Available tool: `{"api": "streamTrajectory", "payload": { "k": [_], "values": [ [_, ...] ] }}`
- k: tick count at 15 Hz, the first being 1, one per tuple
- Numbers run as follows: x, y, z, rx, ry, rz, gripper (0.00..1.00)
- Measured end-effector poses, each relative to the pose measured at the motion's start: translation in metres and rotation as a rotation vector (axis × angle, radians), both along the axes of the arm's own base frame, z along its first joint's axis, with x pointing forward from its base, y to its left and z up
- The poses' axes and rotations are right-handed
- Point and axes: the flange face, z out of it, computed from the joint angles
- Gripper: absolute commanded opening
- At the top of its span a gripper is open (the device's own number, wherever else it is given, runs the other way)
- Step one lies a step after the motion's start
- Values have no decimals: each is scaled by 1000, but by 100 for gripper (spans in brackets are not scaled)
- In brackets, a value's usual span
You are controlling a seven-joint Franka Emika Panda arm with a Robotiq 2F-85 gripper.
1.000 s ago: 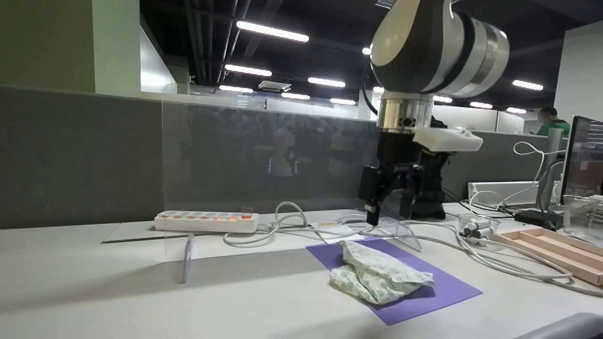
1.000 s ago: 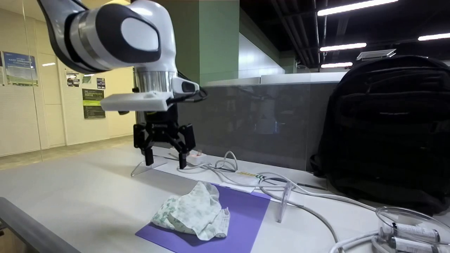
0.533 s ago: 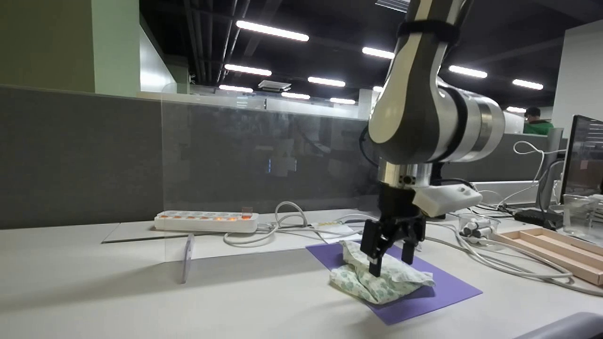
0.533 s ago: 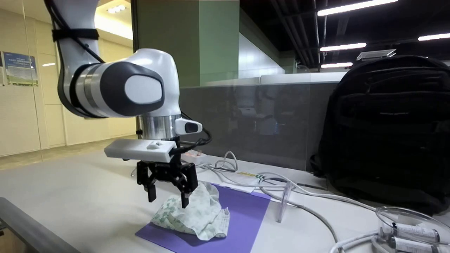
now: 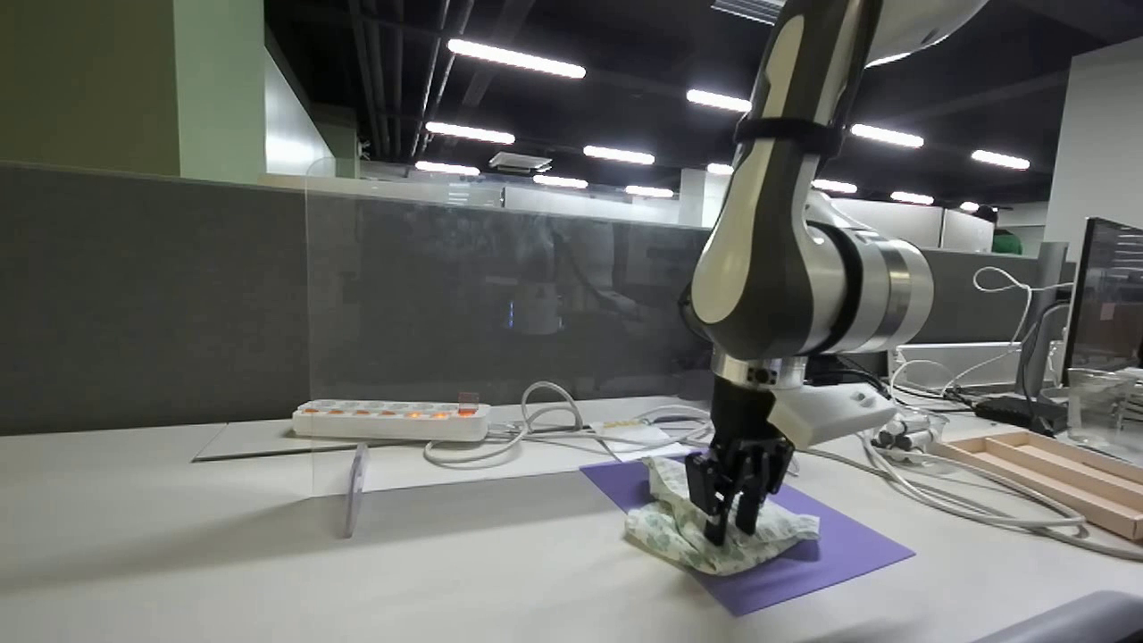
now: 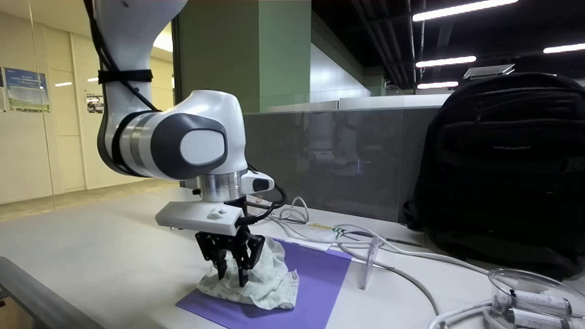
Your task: Put the cloth on the glass panel
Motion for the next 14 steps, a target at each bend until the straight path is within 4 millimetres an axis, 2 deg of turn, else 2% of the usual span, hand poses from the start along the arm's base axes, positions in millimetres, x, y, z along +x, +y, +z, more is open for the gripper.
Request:
{"api": "streamTrajectory", "payload": {
  "k": [2,3,6,8,11,14],
  "values": [
    [4,-2,0,4,-4,-6,4],
    [7,-2,1,9,-4,-7,1],
    [12,11,8,52,30,5,0],
    [18,22,23,94,63,18,1],
    [30,33,65,134,63,58,1],
    [44,43,131,133,-8,129,1]
  ]
}}
